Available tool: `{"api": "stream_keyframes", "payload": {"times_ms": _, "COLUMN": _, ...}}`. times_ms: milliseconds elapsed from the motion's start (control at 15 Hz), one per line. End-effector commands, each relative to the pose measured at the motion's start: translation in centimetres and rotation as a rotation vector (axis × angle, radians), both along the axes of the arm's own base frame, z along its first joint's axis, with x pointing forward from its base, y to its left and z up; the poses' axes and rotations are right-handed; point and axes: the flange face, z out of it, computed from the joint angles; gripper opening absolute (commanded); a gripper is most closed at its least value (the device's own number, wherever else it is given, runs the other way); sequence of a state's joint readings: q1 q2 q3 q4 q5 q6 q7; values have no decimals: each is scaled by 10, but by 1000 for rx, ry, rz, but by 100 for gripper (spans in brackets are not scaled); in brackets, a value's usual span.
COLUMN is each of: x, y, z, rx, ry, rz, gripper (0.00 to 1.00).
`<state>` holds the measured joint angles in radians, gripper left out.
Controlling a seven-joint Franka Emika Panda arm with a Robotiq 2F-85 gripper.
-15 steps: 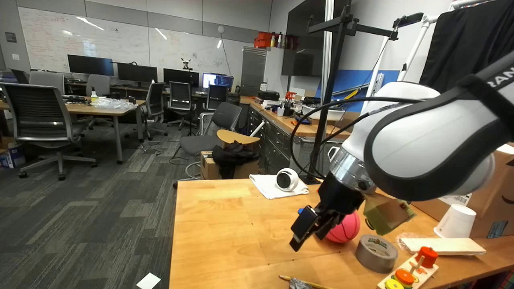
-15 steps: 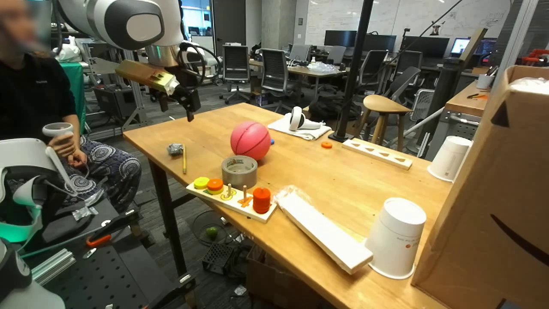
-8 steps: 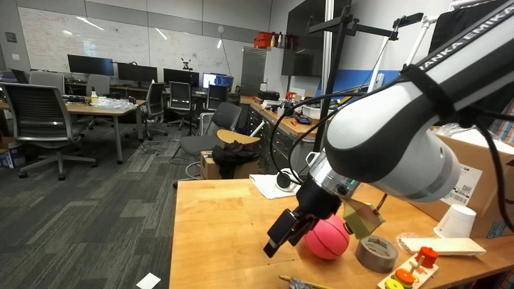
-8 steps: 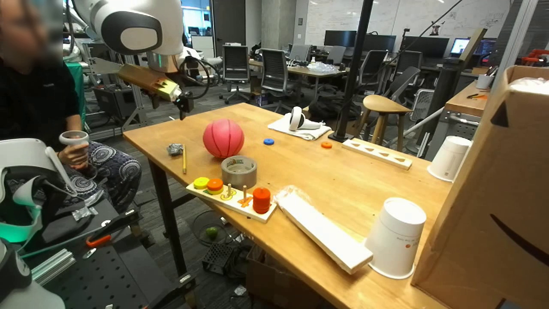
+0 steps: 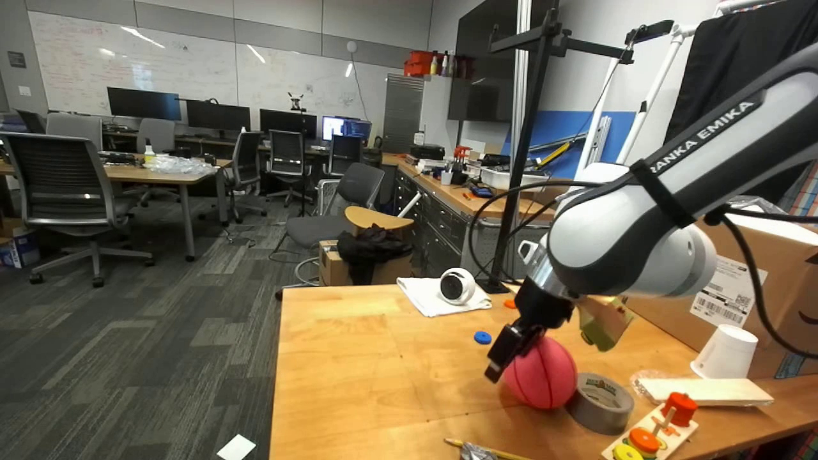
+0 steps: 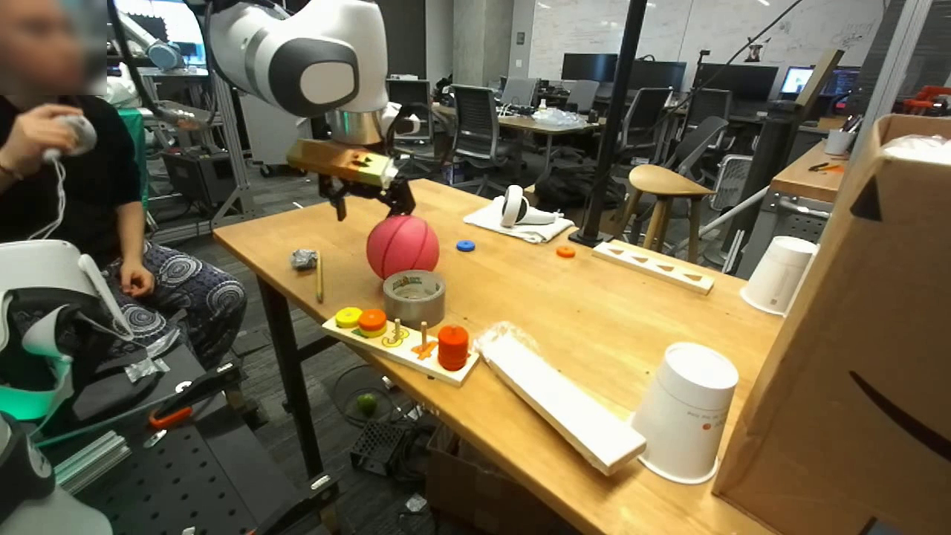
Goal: Push the basketball between the two cups
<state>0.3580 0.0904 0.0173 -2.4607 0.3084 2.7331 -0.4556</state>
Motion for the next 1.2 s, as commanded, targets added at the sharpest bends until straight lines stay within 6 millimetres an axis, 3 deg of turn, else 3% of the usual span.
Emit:
{"api": "stream_keyframes", "payload": {"times_ms": 0, "x": 17, "y": -47, "z": 58, "rx": -116, "ry": -120, "rz": 41, "gripper": 100}}
{"api": "stream_keyframes", "payload": {"times_ms": 133, "x": 40, "y": -69, "z": 100, "rx": -214, "ry": -208, "rz": 69, "gripper": 100}}
{"api": "stream_keyframes", "payload": {"times_ms": 267, "x": 38, "y": -73, "z": 152, "rx": -316, "ry": -285, "rz": 89, "gripper": 100}}
{"api": "stream_keyframes", "payload": {"times_ms": 400, "x": 19, "y": -52, "z": 189, "rx": -412, "ry": -361, "rz": 105, "gripper": 100}}
{"api": "stream_keyframes", "payload": {"times_ms": 467, "x": 10, "y": -37, "z": 192, "rx": -393, "ry": -358, "rz": 108, "gripper": 100}}
{"api": "stream_keyframes", "payload": {"times_ms": 600, "x": -11, "y": 0, "z": 187, "rx": -302, "ry": -317, "rz": 104, "gripper": 100}}
{"api": "stream_keyframes", "payload": {"times_ms": 867, "x": -43, "y": 74, "z": 144, "rx": -92, "ry": -156, "rz": 110, "gripper": 100}}
{"api": "stream_keyframes", "payload": {"times_ms": 1133, "x": -61, "y": 114, "z": 105, "rx": 22, "ry": -65, "rz": 120, "gripper": 100}}
